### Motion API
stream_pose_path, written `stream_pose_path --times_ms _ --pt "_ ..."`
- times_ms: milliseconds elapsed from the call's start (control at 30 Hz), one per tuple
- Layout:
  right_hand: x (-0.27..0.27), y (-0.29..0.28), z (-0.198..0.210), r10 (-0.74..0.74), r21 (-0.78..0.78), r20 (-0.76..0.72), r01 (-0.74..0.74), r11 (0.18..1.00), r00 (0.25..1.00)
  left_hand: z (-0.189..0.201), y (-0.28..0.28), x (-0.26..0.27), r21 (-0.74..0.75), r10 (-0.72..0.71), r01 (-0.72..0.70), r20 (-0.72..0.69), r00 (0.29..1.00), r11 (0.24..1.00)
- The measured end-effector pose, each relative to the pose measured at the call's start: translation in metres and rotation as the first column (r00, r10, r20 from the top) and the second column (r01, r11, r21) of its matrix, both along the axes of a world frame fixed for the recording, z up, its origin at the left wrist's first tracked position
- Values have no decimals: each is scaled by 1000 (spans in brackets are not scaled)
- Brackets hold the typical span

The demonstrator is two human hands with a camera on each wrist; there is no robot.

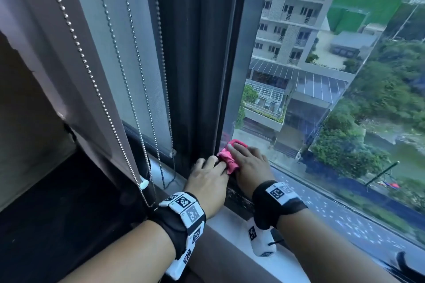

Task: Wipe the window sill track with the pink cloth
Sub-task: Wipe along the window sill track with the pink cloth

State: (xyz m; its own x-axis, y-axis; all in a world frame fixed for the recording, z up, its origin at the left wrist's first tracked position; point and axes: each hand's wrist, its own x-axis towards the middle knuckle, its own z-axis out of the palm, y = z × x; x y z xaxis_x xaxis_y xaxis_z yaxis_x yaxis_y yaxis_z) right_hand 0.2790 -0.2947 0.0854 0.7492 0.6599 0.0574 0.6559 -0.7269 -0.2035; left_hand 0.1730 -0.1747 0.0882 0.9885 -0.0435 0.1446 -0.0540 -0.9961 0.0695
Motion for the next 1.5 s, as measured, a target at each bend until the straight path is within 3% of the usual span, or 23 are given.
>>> stream_pose_path --times_ms 100,167,267,333,433,500,567,667,700,767,800,833,867,933,1000,1067,1167,1233,1300,1367,1433,1500 --pt "-1 -6 4 35 144 -25 -31 989 999 0 3 4 -17 8 -9 -75 997 1000" --pt "-2 -12 10 85 262 -110 -54 964 990 0 8 7 -108 21 -33 -109 994 994" --pt "7 -21 29 39 384 -286 77 920 957 8 16 9 -249 33 -65 -131 991 966" --pt "11 -22 33 -31 365 -217 110 925 976 11 20 8 -291 56 -93 -133 990 952" --pt "3 -7 23 34 107 -42 -30 994 999 8 19 6 -298 68 -101 -119 991 949" --pt "-2 1 12 -3 0 -21 3 1000 1000 4 21 4 -318 65 -105 -135 989 942" --pt "-4 2 10 -14 92 -14 16 996 1000 4 24 1 -341 48 -101 -160 986 935" --pt "-13 -3 15 120 273 -79 -94 957 990 7 31 -3 -377 27 -91 -170 985 922" --pt "-12 -7 18 112 351 -197 -37 935 974 8 32 -5 -388 30 -98 -177 984 917" --pt "-10 -15 28 26 502 -448 228 835 893 9 31 -7 -414 23 -109 -207 978 904" --pt "-6 -18 30 -33 536 -483 325 779 875 7 32 -8 -423 21 -115 -220 975 899" --pt "-2 -19 31 -100 526 -430 339 780 897 6 32 -9 -427 23 -119 -224 974 897" --pt "-2 -18 31 -149 441 -319 286 851 936 4 33 -10 -427 24 -116 -215 976 896" --pt "-6 -7 26 -75 146 -47 81 986 996 2 32 -12 -409 19 -94 -184 983 908" --pt "-11 5 19 20 -25 81 -18 1000 997 2 29 -17 -384 10 -73 -165 986 920" --pt "-11 12 21 11 6 66 -11 1000 998 4 26 -24 -353 9 -51 -120 993 934" --pt "-16 7 26 93 194 -84 -76 978 992 6 26 -28 -338 6 -30 -72 997 941" --pt "-21 -2 35 92 346 -294 16 938 951 10 30 -30 -358 27 -62 -103 994 932" --pt "-23 -9 40 48 425 -341 109 898 939 16 34 -34 -377 29 -82 -144 989 923" --pt "-26 -8 42 15 336 -224 63 940 974 24 36 -38 -356 16 -75 -166 986 931" --pt "-33 -1 39 32 105 -101 -21 994 994 30 37 -42 -334 1 -67 -196 981 940" --pt "-42 8 36 40 21 -22 -40 999 999 35 38 -50 -337 -2 -71 -212 977 939"
